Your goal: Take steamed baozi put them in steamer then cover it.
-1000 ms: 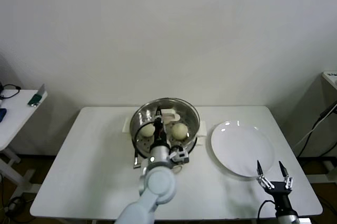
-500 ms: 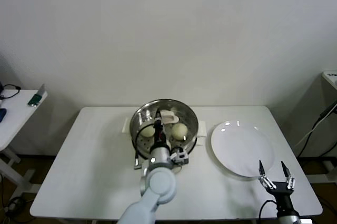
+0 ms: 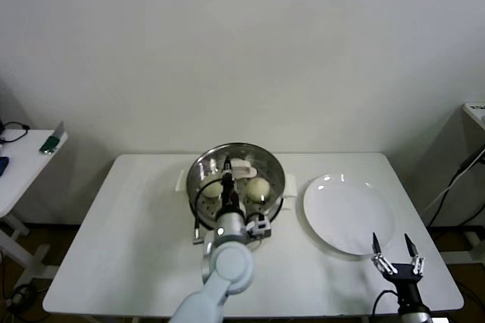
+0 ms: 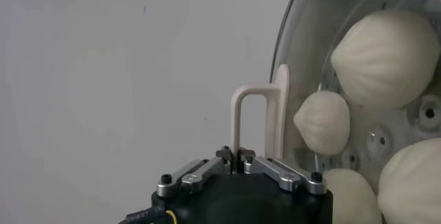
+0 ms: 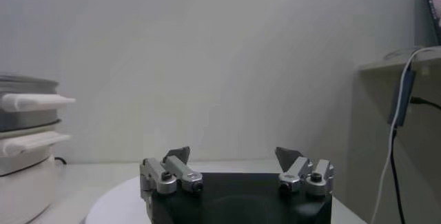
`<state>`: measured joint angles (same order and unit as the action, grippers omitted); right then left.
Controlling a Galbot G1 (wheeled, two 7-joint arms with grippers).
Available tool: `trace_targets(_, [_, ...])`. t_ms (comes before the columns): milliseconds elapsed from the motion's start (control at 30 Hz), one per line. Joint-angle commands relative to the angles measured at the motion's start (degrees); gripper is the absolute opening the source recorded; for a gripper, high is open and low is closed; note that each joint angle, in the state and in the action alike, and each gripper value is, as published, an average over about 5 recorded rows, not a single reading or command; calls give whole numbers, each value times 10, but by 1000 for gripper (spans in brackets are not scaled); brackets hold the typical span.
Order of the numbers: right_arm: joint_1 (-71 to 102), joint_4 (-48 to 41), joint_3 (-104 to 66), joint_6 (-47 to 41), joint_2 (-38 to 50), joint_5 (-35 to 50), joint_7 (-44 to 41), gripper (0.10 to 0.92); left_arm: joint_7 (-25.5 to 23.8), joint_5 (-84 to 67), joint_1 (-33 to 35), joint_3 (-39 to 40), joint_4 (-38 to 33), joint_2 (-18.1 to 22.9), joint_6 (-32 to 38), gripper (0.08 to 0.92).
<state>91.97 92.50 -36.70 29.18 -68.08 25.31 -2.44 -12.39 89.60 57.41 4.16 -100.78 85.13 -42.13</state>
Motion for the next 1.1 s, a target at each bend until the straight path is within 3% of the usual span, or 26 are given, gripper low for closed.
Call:
trace_targets(33, [-1, 0, 0, -1, 0, -1, -1, 823, 2, -14, 3, 0, -3, -3, -25, 149])
trace_targets(133, [-2, 0, 0, -2, 0, -1, -2, 823, 2, -25, 3, 1, -11, -9, -27, 198])
trace_targets(600, [-4, -1, 3, -21, 1, 0, -14, 823, -7, -108, 27, 22, -125, -56, -29, 600])
trace_targets(867, [1, 13, 12, -26, 2, 25, 7, 823, 109, -280, 68, -30, -219, -89, 21, 804])
trace_targets(1100, [4, 35, 6, -31, 3, 6, 13, 823, 246, -592, 121, -217, -268, -132, 178, 822])
